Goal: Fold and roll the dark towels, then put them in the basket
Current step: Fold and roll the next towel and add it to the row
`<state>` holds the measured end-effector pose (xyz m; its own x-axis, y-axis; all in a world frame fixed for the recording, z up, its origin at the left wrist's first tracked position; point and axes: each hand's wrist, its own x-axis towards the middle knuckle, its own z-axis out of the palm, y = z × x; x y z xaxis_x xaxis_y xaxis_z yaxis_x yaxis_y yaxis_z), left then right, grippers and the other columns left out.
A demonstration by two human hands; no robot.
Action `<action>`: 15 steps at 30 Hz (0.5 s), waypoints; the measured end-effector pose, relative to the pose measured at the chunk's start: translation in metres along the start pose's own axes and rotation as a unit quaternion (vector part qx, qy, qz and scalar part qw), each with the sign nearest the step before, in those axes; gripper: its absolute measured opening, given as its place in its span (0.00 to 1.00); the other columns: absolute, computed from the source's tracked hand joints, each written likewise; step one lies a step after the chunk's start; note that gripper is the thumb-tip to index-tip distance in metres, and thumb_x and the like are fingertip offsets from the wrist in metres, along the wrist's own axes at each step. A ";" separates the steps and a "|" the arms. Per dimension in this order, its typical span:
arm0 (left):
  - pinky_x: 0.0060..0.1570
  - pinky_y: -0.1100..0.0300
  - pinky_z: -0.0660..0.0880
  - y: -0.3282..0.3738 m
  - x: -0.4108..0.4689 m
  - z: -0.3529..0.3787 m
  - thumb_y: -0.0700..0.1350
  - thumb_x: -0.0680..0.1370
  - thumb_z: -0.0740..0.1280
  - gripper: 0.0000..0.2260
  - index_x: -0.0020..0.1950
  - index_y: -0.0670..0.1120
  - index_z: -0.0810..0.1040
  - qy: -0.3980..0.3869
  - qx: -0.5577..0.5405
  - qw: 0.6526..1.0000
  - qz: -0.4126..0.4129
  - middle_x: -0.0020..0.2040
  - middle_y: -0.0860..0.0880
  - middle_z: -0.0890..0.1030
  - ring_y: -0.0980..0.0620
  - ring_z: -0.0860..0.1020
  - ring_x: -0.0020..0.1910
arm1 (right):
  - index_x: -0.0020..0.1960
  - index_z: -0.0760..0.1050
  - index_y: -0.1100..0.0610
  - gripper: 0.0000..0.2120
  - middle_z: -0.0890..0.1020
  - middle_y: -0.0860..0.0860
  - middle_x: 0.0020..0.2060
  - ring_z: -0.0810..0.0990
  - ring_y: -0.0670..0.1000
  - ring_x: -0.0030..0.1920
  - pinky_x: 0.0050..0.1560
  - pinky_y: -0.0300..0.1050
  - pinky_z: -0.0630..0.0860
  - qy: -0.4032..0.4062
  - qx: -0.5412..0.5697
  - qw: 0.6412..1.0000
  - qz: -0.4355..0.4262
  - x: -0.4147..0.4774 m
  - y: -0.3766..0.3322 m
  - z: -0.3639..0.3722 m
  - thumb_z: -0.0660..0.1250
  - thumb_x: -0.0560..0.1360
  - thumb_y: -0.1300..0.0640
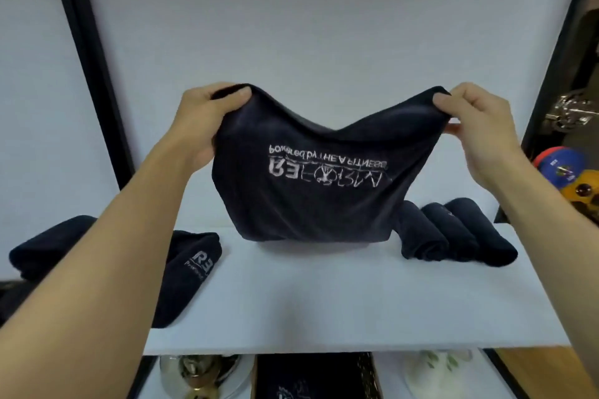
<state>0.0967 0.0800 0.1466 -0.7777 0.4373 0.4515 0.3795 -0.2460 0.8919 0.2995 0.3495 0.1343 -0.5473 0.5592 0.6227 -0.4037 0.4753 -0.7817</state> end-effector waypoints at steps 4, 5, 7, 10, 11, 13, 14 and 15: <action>0.42 0.63 0.80 -0.026 -0.035 -0.025 0.43 0.73 0.71 0.06 0.48 0.44 0.82 -0.168 0.046 0.973 -0.153 0.44 0.47 0.84 0.52 0.82 0.42 | 0.31 0.67 0.51 0.18 0.69 0.46 0.29 0.69 0.46 0.32 0.36 0.41 0.66 -0.081 0.118 0.982 0.125 -0.042 0.015 -0.009 0.62 0.79 0.60; 0.44 0.62 0.80 -0.035 -0.038 -0.026 0.44 0.72 0.71 0.07 0.48 0.44 0.83 -0.168 0.051 0.969 -0.173 0.46 0.46 0.84 0.52 0.82 0.43 | 0.33 0.67 0.51 0.16 0.71 0.47 0.30 0.70 0.46 0.32 0.36 0.42 0.67 -0.092 0.107 0.977 0.159 -0.048 0.023 -0.010 0.63 0.79 0.58; 0.47 0.60 0.80 -0.055 -0.036 -0.024 0.43 0.73 0.72 0.07 0.50 0.44 0.83 -0.124 0.066 0.970 -0.196 0.49 0.45 0.85 0.52 0.83 0.45 | 0.36 0.69 0.51 0.13 0.73 0.47 0.31 0.72 0.48 0.33 0.36 0.44 0.68 -0.090 0.051 0.972 0.211 -0.053 0.046 -0.010 0.64 0.79 0.55; 0.51 0.54 0.80 -0.095 -0.027 -0.016 0.42 0.74 0.72 0.07 0.51 0.42 0.84 -0.065 0.141 0.963 -0.219 0.49 0.44 0.85 0.49 0.83 0.48 | 0.40 0.73 0.53 0.09 0.76 0.50 0.34 0.74 0.50 0.35 0.35 0.44 0.73 -0.087 -0.038 0.956 0.278 -0.053 0.088 -0.006 0.67 0.78 0.53; 0.50 0.53 0.80 -0.110 -0.023 -0.014 0.42 0.74 0.73 0.06 0.49 0.42 0.85 -0.055 0.172 0.957 -0.227 0.47 0.44 0.86 0.48 0.83 0.47 | 0.41 0.74 0.54 0.09 0.77 0.51 0.34 0.75 0.51 0.35 0.35 0.44 0.74 -0.090 -0.063 0.949 0.296 -0.051 0.104 -0.005 0.68 0.78 0.53; 0.43 0.58 0.78 -0.140 -0.011 -0.011 0.42 0.73 0.74 0.05 0.46 0.42 0.85 -0.044 0.234 0.941 -0.241 0.43 0.45 0.85 0.48 0.82 0.45 | 0.41 0.75 0.55 0.08 0.76 0.50 0.33 0.75 0.50 0.34 0.36 0.44 0.75 -0.095 -0.104 0.940 0.311 -0.046 0.135 -0.004 0.69 0.77 0.55; 0.40 0.61 0.75 -0.155 -0.003 -0.010 0.42 0.72 0.75 0.05 0.46 0.42 0.84 -0.039 0.263 0.932 -0.247 0.42 0.46 0.84 0.49 0.81 0.44 | 0.40 0.75 0.56 0.08 0.76 0.49 0.31 0.74 0.49 0.33 0.36 0.43 0.75 -0.098 -0.133 0.937 0.306 -0.041 0.151 -0.003 0.69 0.77 0.56; 0.39 0.62 0.73 -0.170 0.005 -0.007 0.42 0.72 0.76 0.05 0.46 0.42 0.84 -0.034 0.290 0.923 -0.249 0.41 0.48 0.83 0.50 0.80 0.43 | 0.39 0.76 0.56 0.08 0.75 0.48 0.30 0.73 0.48 0.32 0.36 0.42 0.74 -0.101 -0.171 0.935 0.293 -0.034 0.166 -0.002 0.70 0.76 0.56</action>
<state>0.0246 0.1176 -0.0033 -0.9027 0.4289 -0.0353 0.2030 0.4967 0.8439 0.2523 0.4108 -0.0169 -0.7428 0.6681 0.0437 0.2484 0.3356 -0.9086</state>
